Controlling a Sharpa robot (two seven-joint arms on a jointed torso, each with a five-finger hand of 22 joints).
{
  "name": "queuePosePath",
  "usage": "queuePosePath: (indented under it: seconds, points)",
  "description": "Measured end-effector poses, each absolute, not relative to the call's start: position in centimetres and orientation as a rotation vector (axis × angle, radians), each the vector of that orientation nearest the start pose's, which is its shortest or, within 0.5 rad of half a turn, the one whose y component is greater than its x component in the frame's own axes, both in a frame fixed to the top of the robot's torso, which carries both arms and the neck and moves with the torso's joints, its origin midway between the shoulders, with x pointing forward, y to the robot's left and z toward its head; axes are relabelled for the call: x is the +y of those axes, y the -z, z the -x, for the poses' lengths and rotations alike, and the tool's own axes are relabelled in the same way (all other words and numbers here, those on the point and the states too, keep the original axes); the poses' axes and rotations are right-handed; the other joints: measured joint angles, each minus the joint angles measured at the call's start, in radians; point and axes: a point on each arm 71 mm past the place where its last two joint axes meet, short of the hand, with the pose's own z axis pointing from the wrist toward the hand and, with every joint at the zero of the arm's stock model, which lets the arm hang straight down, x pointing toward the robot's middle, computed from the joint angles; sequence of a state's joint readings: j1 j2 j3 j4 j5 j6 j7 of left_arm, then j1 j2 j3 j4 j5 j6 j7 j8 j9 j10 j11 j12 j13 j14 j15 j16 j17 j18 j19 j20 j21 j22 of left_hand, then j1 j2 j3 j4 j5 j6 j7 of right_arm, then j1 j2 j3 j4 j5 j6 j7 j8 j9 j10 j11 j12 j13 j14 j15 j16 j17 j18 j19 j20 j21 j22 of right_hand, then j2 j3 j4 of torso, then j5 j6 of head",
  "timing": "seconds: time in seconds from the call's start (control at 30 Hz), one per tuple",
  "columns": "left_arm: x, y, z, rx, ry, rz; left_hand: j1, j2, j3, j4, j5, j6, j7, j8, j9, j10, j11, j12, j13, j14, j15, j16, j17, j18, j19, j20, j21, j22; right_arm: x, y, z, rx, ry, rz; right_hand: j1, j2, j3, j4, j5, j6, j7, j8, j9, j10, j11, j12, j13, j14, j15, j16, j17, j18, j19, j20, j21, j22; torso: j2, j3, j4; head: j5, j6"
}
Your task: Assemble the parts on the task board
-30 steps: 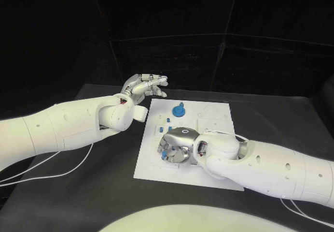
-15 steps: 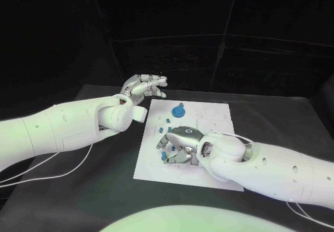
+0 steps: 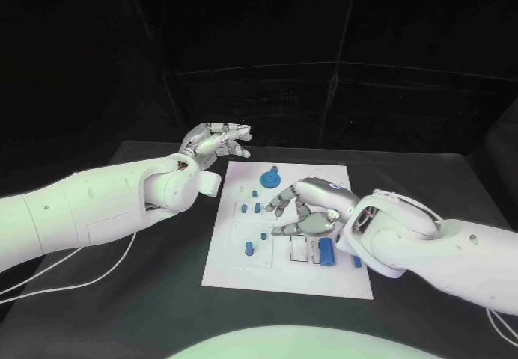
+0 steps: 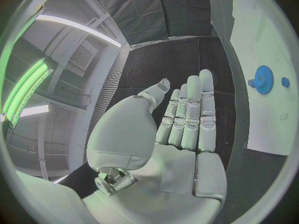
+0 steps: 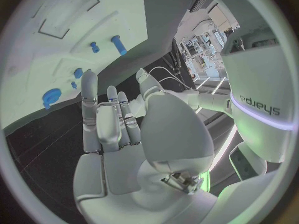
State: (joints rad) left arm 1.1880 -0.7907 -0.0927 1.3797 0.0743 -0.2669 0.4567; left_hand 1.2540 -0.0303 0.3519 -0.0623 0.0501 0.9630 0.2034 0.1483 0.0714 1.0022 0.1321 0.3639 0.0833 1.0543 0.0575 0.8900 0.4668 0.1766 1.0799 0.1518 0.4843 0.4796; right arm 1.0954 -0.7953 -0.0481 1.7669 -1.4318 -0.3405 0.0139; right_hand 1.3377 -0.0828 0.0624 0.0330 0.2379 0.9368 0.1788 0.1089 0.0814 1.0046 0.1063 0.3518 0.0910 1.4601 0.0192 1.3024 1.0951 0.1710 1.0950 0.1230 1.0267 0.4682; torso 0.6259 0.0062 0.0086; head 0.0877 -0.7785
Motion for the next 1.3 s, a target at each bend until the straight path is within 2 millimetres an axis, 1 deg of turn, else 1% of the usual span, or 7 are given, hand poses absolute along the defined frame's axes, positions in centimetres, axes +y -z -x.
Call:
queuePosePath:
  seconds: [0.17, 0.27, 0.4, 0.53, 0.57, 0.77, 1.3]
  points:
    - [22.8, 21.0, -50.6, 1.374, 1.512, 1.192, 0.0, 0.0, 0.0, 0.0, 0.0, 0.0, 0.0, 0.0, 0.0, 0.0, 0.0, 0.0, 0.0, 0.0, 0.0, 0.004, 0.0, 0.0, 0.0, 0.0, 0.0, 0.0, -15.6, 19.7, -41.1, 1.696, -1.041, 0.086, -0.002, 0.017, -0.013, 0.023, 0.088, 0.064, -0.04, 0.033, 0.006, 0.19, -0.051, 0.128, 0.061, 0.006, -0.038, 0.065, 0.098, 0.0, 0.073, -0.031, 0.081, 0.126, -0.003, -0.0027, -0.0022, -0.041, 0.009]
    - [22.9, 21.0, -50.6, 1.373, 1.51, 1.192, 0.0, 0.0, 0.0, 0.0, 0.0, 0.0, 0.0, 0.0, 0.0, 0.0, 0.0, 0.0, 0.0, 0.0, 0.0, 0.004, 0.0, 0.0, 0.0, 0.0, 0.0, 0.0, -18.3, 19.7, -41.4, 1.721, -0.994, -0.033, -0.053, -0.007, -0.056, 0.058, 0.118, 0.088, -0.063, 0.066, 0.014, 0.247, -0.073, 0.255, 0.152, 0.007, -0.058, 0.096, 0.143, 0.0, 0.101, -0.054, 0.112, 0.175, -0.005, -0.0054, -0.0053, -0.06, 0.013]
    - [22.9, 21.0, -50.6, 1.373, 1.511, 1.192, 0.0, 0.0, 0.0, 0.0, 0.0, 0.0, 0.0, 0.0, 0.0, 0.0, 0.0, 0.0, 0.0, 0.0, 0.0, 0.004, 0.0, 0.0, 0.0, 0.0, 0.0, 0.0, -21.0, 20.1, -41.8, 1.761, -0.916, -0.157, -0.126, -0.022, -0.127, 0.115, 0.128, 0.112, -0.088, 0.135, 0.034, 0.322, -0.094, 0.618, 0.57, 0.007, -0.072, 0.142, 0.208, -0.016, 0.126, -0.073, 0.147, 0.236, -0.007, -0.0067, -0.0123, -0.076, 0.013]
    - [22.8, 21.0, -50.6, 1.374, 1.512, 1.192, 0.0, 0.0, 0.0, 0.0, 0.0, 0.0, 0.0, 0.0, 0.0, 0.0, 0.0, 0.0, 0.0, 0.0, 0.0, 0.004, 0.0, 0.0, 0.0, 0.0, 0.0, 0.0, -22.8, 20.6, -41.7, 1.802, -0.826, -0.23, -0.137, -0.01, -0.186, 0.153, 0.107, 0.102, -0.1, 0.213, 0.063, 0.387, -0.101, 0.922, 0.98, 0.006, -0.079, 0.199, 0.213, -0.018, 0.16, -0.078, 0.185, 0.304, -0.009, -0.007, -0.0186, -0.086, 0.01]
    - [22.8, 21.0, -50.6, 1.374, 1.512, 1.192, 0.0, 0.0, 0.0, 0.0, 0.0, 0.0, 0.0, 0.0, 0.0, 0.0, 0.0, 0.0, 0.0, 0.0, 0.0, 0.004, 0.0, 0.0, 0.0, 0.0, 0.0, 0.0, -23.1, 20.8, -41.6, 1.818, -0.801, -0.246, -0.136, -0.01, -0.196, 0.163, 0.103, 0.089, -0.098, 0.228, 0.068, 0.402, -0.099, 0.966, 1.046, 0.006, -0.079, 0.21, 0.213, -0.032, 0.168, -0.078, 0.193, 0.319, -0.009, -0.007, -0.0198, -0.087, 0.009]
    - [22.9, 21.0, -50.6, 1.373, 1.51, 1.193, 0.0, 0.0, 0.0, 0.0, 0.0, 0.0, 0.0, 0.0, 0.0, 0.0, 0.0, 0.0, 0.0, 0.0, 0.0, 0.004, 0.0, 0.0, 0.0, 0.0, 0.0, 0.0, -23.5, 22.7, -40.3, 1.907, -0.692, -0.278, -0.134, -0.007, -0.231, 0.198, 0.089, 0.039, -0.087, 0.254, 0.076, 0.42, -0.099, 1.034, 1.16, 0.006, -0.079, 0.217, 0.213, -0.047, 0.199, -0.075, 0.237, 0.408, -0.01, -0.007, -0.0226, -0.092, 0.006]
    - [22.8, 21.0, -50.6, 1.374, 1.512, 1.192, 0.0, 0.0, 0.0, 0.0, 0.0, 0.0, 0.0, 0.0, 0.0, 0.0, 0.0, 0.0, 0.0, 0.0, 0.0, 0.004, 0.0, 0.0, 0.0, 0.0, 0.0, 0.0, -21.5, 25.2, -39.4, 2.028, -0.544, -0.23, -0.134, -0.008, -0.246, 0.238, 0.074, 0.002, -0.075, 0.271, 0.077, 0.417, -0.09, 1.034, 1.174, 0.005, -0.072, 0.217, 0.213, -0.047, 0.206, -0.068, 0.243, 0.422, -0.01, -0.0076, -0.0205, -0.098, 0.007]
